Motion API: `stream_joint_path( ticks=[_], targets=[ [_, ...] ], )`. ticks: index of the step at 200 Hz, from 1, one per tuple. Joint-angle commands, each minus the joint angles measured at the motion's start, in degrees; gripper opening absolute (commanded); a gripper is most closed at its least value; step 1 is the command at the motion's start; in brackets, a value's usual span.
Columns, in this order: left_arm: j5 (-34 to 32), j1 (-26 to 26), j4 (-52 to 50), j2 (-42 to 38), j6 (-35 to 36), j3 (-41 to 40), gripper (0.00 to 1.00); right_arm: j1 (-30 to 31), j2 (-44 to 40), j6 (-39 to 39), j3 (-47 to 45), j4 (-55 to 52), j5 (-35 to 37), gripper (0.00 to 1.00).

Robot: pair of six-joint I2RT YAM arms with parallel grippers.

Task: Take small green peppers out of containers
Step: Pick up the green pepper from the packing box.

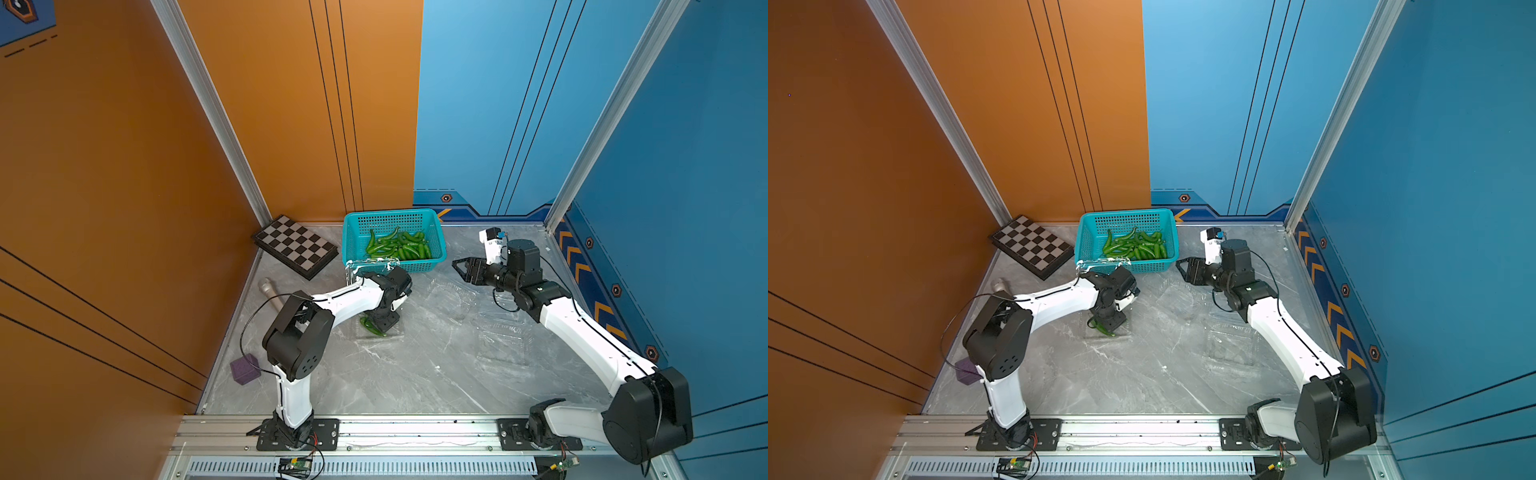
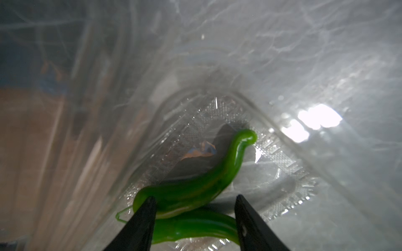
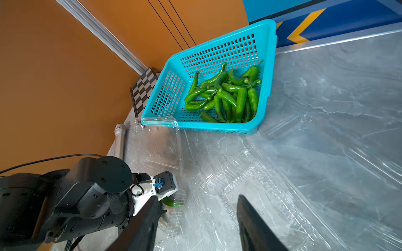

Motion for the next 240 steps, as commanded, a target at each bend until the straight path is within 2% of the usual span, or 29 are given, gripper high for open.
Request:
stream_joint_path(
  ticks=[1, 69, 119, 130, 162, 198, 240],
  targets=[
    [-0.4, 0.0, -1.9, 0.5, 1.1, 1.3, 0.59, -0.3, -0.8, 0.5, -0.5, -1.2, 1.1, 0.59],
    [-0.1, 0.3, -2.5, 3.9, 0.8, 2.6, 0.56, -0.3, -1.3, 0.4, -0.4, -1.3, 0.7, 0.59],
    [1.3, 0.9, -4.1, 4.6, -0.6, 3.7, 0.46, -0.3, -1.1, 0.4, -0.4, -1.2, 0.8, 0.58],
    [1.5, 0.9, -4.1, 4.6, -0.9, 3.6, 0.42, -0.3, -1.2, 0.4, -0.4, -1.3, 0.8, 0.58],
    [1.5, 1.4, -4.9, 5.1, -2.9, 4.1, 0.20, 0.1, -0.7, 0.4, -0.1, -1.4, 0.4, 0.57],
    [0.7, 1.5, -5.2, 4.0, -3.7, 4.4, 0.09, 0.7, -0.6, 0.3, 0.3, -1.4, 0.7, 0.57],
    [0.4, 2.1, -5.2, 0.0, -5.1, 4.2, 0.02, 1.3, -0.1, 0.2, 0.7, -1.3, 1.0, 0.57]
  ],
)
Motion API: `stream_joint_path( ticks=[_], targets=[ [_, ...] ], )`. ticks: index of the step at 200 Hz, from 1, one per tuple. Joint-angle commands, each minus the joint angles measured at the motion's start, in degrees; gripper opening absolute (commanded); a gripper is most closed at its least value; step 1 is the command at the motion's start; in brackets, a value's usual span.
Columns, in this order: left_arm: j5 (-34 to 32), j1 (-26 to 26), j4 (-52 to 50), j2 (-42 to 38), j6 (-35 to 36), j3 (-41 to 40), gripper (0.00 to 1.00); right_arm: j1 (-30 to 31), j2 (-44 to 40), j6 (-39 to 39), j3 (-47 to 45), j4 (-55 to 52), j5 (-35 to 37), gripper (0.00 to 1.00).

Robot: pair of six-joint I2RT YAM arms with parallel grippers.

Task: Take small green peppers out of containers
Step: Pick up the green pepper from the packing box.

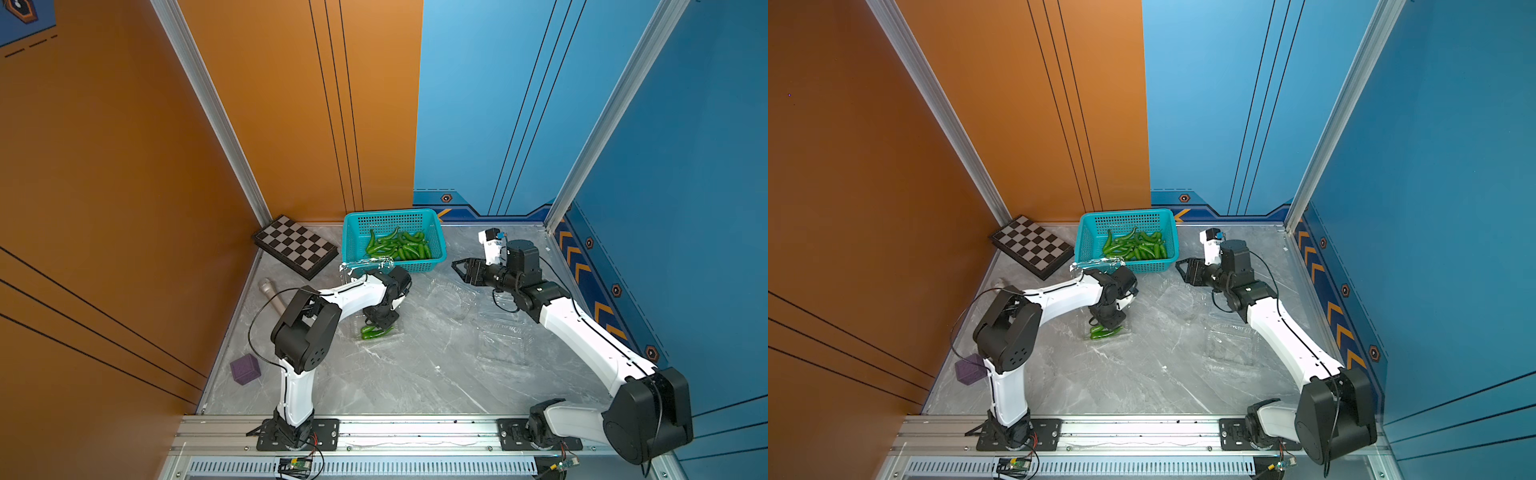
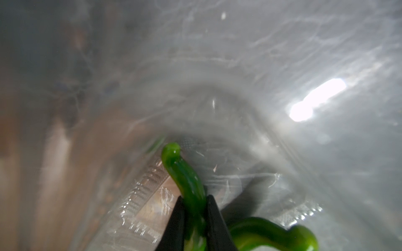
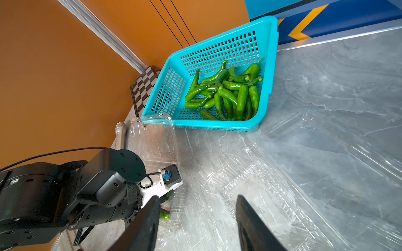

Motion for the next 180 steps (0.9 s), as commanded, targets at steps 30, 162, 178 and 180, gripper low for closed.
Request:
stream_joint_path(
  ticks=[30, 162, 178, 180],
  targets=[
    [1.0, 1.2, -1.6, -7.6, -2.1, 0.3, 0.00, 0.8, 0.6, -0.1, 1.2, -0.8, 0.9, 0.57],
    [1.7, 2.2, -1.8, -17.0, -3.3, 4.7, 0.01, 1.6, 2.5, 0.2, 1.9, 0.8, 0.9, 0.57],
    [1.9, 2.4, -1.8, -17.4, -3.0, 6.6, 0.01, 1.6, 2.7, 0.1, 2.0, 1.0, 0.9, 0.57],
    [2.1, 2.4, -1.8, -17.4, -3.0, 6.8, 0.01, 1.5, 2.7, 0.1, 2.0, 0.9, 0.9, 0.57]
  ],
)
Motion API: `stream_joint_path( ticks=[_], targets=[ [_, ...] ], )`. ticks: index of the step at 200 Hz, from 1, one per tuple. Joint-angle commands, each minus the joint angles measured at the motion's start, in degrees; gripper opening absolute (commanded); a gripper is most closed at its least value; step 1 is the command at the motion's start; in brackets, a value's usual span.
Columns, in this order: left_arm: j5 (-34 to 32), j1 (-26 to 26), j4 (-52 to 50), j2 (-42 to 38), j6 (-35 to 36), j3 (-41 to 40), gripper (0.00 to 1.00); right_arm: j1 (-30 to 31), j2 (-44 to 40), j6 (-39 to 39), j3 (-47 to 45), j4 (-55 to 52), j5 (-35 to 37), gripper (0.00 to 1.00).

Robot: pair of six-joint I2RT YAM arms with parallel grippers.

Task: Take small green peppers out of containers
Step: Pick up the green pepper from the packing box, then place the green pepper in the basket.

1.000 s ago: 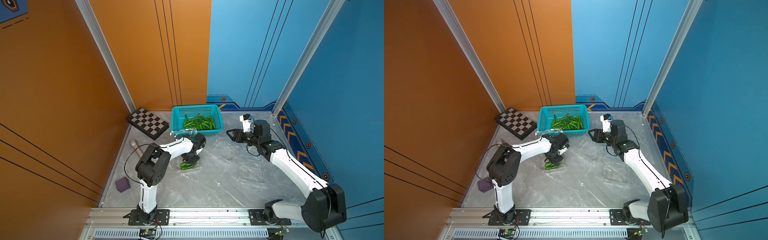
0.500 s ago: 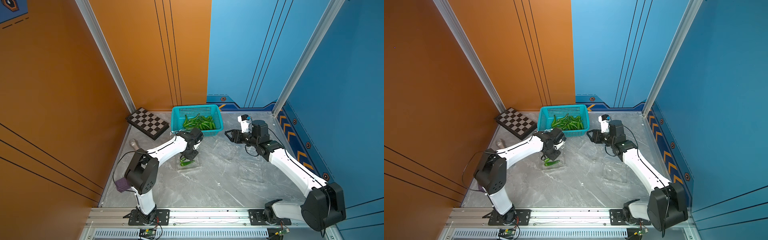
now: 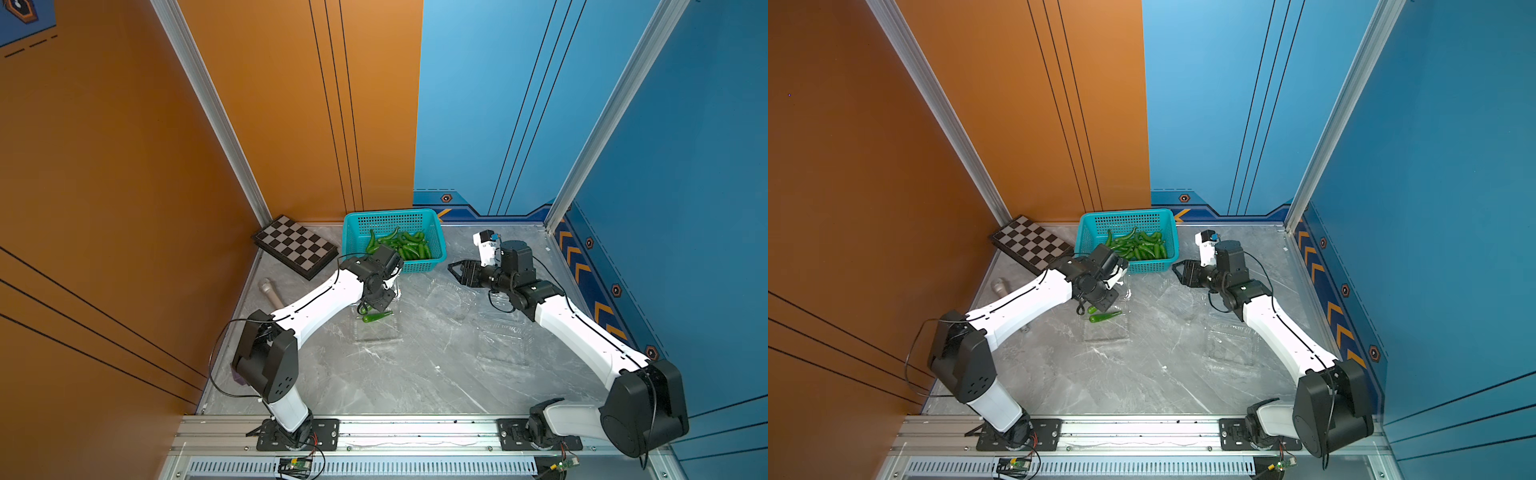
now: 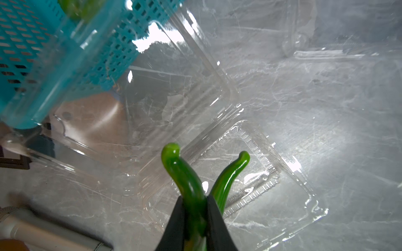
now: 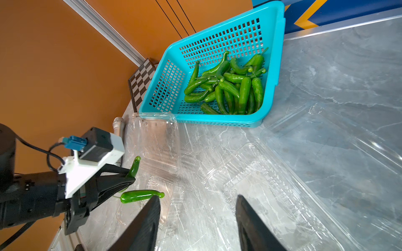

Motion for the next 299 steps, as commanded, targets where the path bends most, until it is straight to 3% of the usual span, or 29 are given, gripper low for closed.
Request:
stream_joint_path(
  ticks=[1, 31, 69, 99, 171, 185, 230, 253, 282, 299],
  targets=[
    [1.9, 0.7, -1.2, -1.7, -0.2, 3.3, 0.01, 0.3, 0.5, 0.2, 1.8, 0.8, 0.5, 0.57],
    [2.8, 1.8, -1.2, -0.2, 0.4, 9.9, 0.03, 0.3, 1.5, 0.3, 1.8, 2.1, 0.7, 0.57],
    [7.7, 5.7, -1.0, 6.0, 1.1, 26.0, 0.06, -0.2, 4.1, 0.4, 3.4, 2.3, 0.6, 0.58],
    [10.6, 8.2, -1.2, 15.2, 1.6, 41.5, 0.12, -0.4, 5.5, 0.7, 3.8, 3.7, 0.2, 0.58],
    [7.6, 16.7, -0.8, 43.3, -2.9, 73.2, 0.16, -2.0, 6.2, 0.6, 4.5, 4.7, -1.5, 0.58],
    [5.7, 17.7, -0.8, 47.1, -3.4, 76.9, 0.22, -2.0, 6.1, 0.6, 4.3, 4.4, -1.9, 0.58],
    [3.6, 18.6, -0.4, 47.8, -2.4, 74.1, 0.53, -2.1, 4.7, -0.1, 3.6, 3.4, -2.3, 0.60],
    [3.7, 18.7, -0.5, 45.9, -2.9, 70.7, 0.63, -2.2, 4.5, -0.7, 3.7, 2.3, -2.1, 0.63],
    [2.5, 19.5, 0.0, 38.7, -8.2, 61.5, 0.67, -2.5, 3.2, -2.8, 3.1, -0.2, 1.6, 0.68],
    [2.1, 20.3, 0.7, 32.2, -10.0, 55.0, 0.67, -2.6, 1.1, -4.5, 1.3, -1.4, 10.9, 0.74]
  ],
)
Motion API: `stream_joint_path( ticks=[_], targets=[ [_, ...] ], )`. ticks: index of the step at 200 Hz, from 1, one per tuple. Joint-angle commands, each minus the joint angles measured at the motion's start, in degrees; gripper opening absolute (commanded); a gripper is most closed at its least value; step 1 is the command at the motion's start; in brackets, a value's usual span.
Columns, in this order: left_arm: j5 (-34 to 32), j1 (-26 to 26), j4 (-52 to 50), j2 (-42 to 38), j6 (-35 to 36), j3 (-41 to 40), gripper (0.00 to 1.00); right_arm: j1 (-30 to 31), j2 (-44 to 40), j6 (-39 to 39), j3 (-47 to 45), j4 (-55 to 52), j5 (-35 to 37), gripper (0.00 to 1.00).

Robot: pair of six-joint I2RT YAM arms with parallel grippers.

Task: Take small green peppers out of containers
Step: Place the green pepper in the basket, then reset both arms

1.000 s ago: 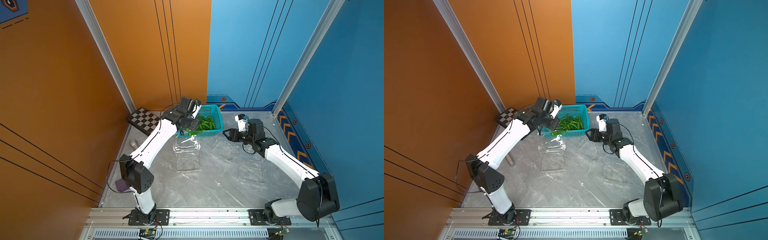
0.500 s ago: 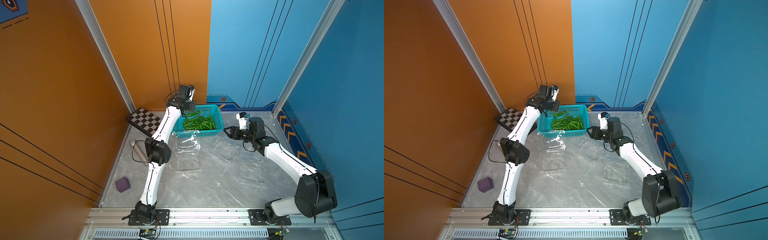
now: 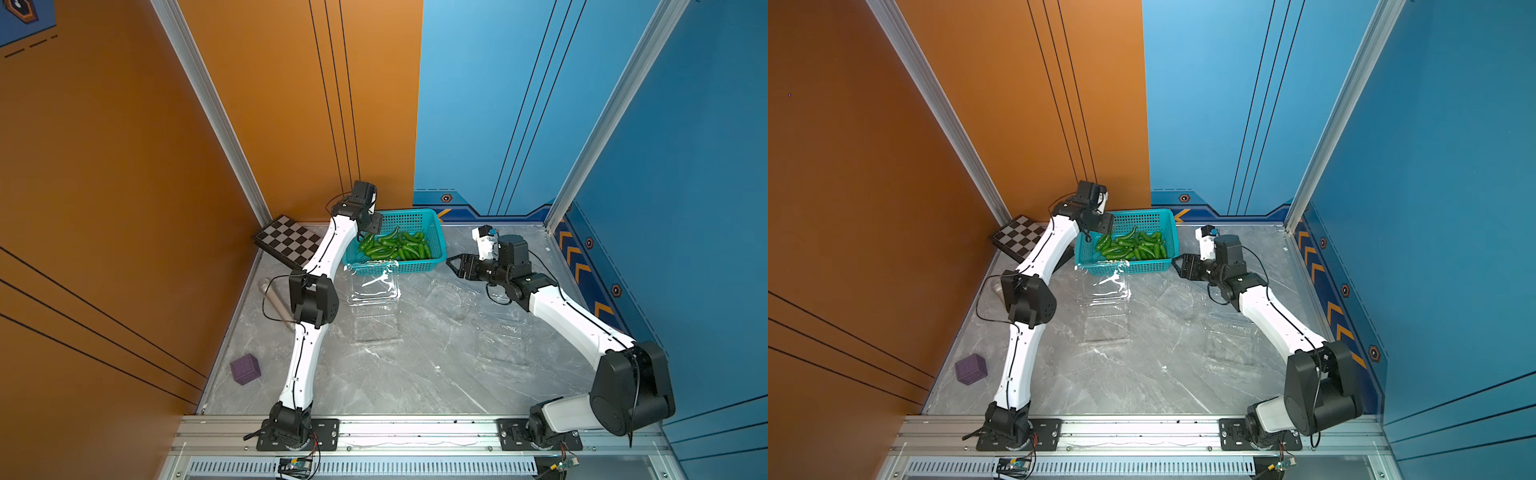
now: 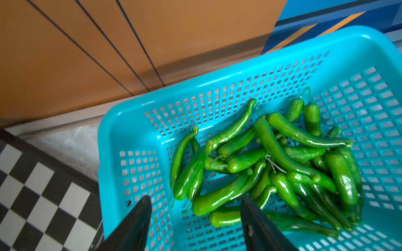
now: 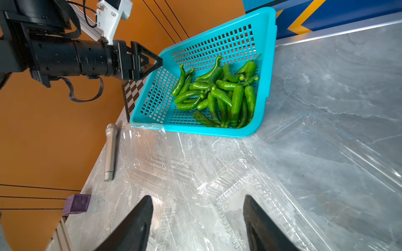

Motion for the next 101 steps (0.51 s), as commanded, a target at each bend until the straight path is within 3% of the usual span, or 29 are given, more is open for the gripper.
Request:
stream_joint_path(
  ticks=[1, 8, 23, 65, 72, 78, 89, 101],
  targets=[
    [-1.9, 1.3, 0.6, -10.6, -4.1, -7.0, 0.67, -0.5, -4.0, -3.5, -1.6, -2.9, 10.7, 0.75],
    [-2.6, 1.3, 2.7, -14.3, -4.1, -11.9, 0.68, -0.6, -5.3, -4.2, -2.9, -2.6, 14.7, 0.78],
    [-2.3, 1.7, 10.4, -22.5, -4.3, -25.4, 0.72, -0.8, -7.7, -6.7, -5.1, -2.4, 22.0, 1.00],
    [-6.8, 3.4, 35.6, -46.2, -5.2, -61.1, 0.78, -1.3, -13.5, -10.5, -13.2, 3.8, 34.2, 1.00],
    [-7.9, 3.5, 43.7, -50.2, -5.0, -68.3, 0.84, -1.3, -14.9, -11.2, -15.8, 7.0, 35.9, 1.00],
    [-9.2, 3.7, 49.0, -53.6, -5.1, -74.1, 0.99, -1.3, -16.0, -11.9, -17.8, 9.5, 36.9, 1.00],
    [-12.3, 3.7, 56.4, -58.3, -4.5, -82.2, 0.99, -1.2, -17.5, -13.0, -20.7, 13.3, 39.6, 1.00],
    [-15.8, 3.8, 57.7, -61.7, -3.4, -88.6, 0.99, -1.3, -18.5, -14.2, -22.9, 15.0, 42.3, 1.00]
  ],
)
